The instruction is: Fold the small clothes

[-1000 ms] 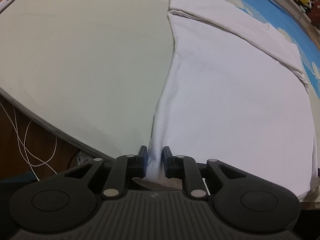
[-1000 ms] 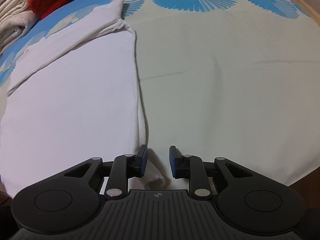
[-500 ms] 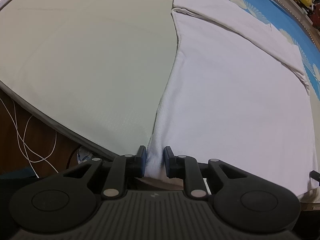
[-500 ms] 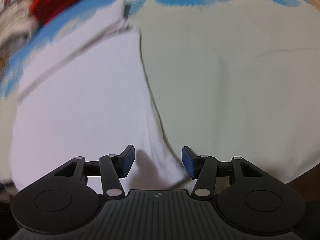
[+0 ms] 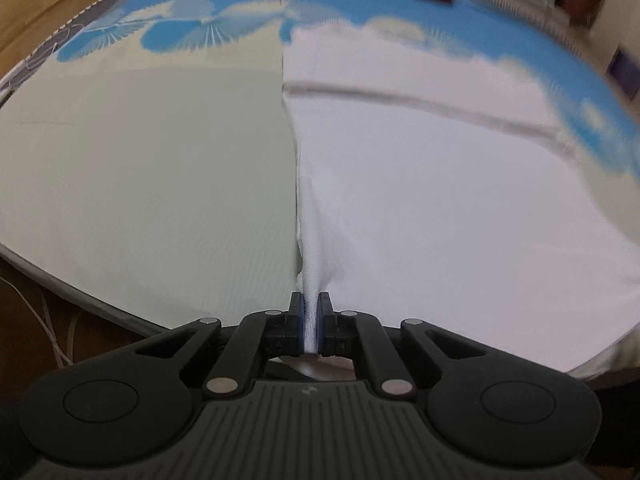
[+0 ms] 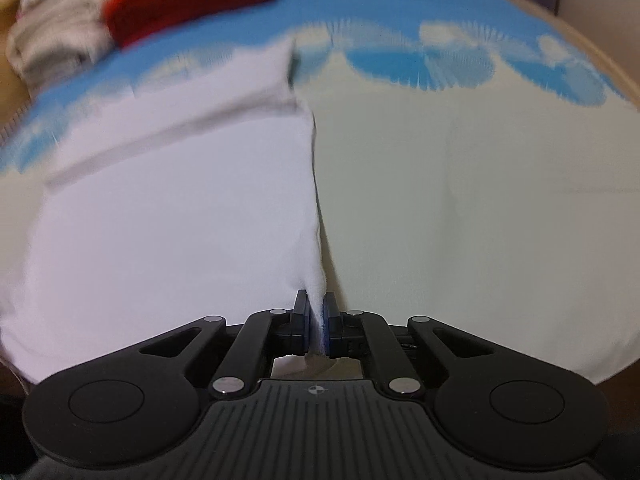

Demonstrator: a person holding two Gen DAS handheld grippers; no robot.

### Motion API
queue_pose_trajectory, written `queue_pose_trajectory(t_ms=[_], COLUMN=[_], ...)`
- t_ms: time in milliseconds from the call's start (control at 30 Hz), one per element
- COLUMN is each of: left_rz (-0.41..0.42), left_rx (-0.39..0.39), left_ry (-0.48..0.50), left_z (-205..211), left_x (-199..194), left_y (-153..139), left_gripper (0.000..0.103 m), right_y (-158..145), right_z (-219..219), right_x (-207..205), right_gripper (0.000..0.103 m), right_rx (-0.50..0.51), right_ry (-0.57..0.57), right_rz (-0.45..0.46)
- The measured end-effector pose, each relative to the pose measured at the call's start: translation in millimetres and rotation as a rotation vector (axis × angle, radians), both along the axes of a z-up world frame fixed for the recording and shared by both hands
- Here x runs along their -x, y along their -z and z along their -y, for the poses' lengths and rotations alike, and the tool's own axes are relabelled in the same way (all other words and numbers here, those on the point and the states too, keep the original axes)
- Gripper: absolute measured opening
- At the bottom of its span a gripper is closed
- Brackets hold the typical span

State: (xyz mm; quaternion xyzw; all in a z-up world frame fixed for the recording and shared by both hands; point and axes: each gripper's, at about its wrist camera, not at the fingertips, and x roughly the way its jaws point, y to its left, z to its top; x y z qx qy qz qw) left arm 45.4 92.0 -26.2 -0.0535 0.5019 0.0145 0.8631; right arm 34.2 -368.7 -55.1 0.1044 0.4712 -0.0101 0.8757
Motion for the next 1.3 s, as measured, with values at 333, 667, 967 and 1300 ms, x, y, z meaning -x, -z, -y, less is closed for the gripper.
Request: queue_pose_trajectory(t_ms=[333,667,967,1300], left_rz=[0.181,0.184,0.055,-0.041], left_rx=[0.215,0.231,0.155,0.176], left_ry=[0.005,0.000,-0.023,-0.012], left_z=[-35.5,-44.0,-41.3,-78.0], left_x=[82.2,41.7,-132.0,-152.1], left_y=[-70.4,-82.5,-38.5,-5.3], left_gripper=[0.005,0.005,0.020,0.050], right_y=[-107.6,-116.0,-48.9,14.1], right_z=[39.7,64.7,73.3,108.8], right_x=[80.9,72.2,-96.7,-132.7], right_gripper=[0.005,0.005,0.007,0.014], right_rx=[-0.186,-0.284,-0.283,-0.165], right_ry=[-0.010,0.085,0.246,0.248], right_rz=[0.173,0.201,0.018,-0.114])
